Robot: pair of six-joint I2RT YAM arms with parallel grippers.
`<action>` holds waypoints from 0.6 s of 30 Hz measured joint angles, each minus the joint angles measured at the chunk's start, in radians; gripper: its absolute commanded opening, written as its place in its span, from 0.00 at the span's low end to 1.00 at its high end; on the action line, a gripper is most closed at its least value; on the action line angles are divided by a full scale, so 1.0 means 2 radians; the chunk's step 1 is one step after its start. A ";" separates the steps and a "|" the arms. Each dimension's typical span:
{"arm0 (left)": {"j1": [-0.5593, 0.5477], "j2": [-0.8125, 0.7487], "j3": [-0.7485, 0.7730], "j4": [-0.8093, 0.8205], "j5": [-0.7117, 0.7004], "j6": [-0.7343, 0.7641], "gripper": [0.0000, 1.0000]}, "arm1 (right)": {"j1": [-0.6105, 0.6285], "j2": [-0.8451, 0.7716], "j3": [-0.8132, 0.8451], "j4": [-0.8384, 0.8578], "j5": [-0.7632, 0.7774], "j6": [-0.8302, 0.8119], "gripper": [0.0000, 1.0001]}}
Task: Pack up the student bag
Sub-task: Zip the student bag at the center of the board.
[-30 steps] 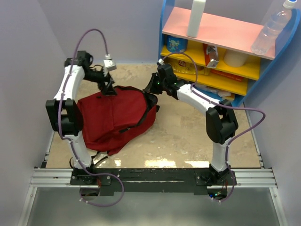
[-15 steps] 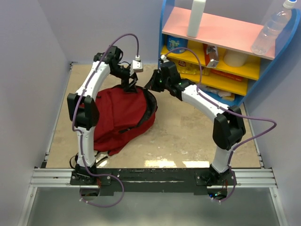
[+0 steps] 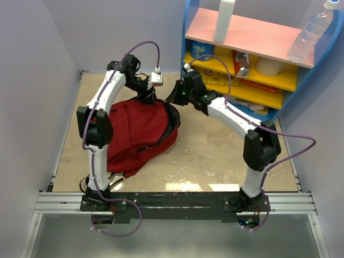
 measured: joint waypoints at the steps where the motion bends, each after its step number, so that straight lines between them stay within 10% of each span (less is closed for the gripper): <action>1: 0.000 0.000 -0.002 0.005 0.002 -0.002 0.41 | 0.000 -0.001 -0.001 0.000 0.000 0.000 0.00; 7: -0.004 0.000 -0.025 0.045 0.006 -0.017 0.33 | 0.002 -0.010 -0.012 -0.001 0.000 0.000 0.00; 11: -0.009 0.000 -0.027 0.052 0.004 -0.025 0.00 | 0.005 -0.010 -0.014 -0.001 0.002 0.000 0.00; 18: -0.012 0.000 -0.029 0.072 -0.011 -0.055 0.00 | 0.005 -0.011 -0.033 0.009 0.001 -0.001 0.00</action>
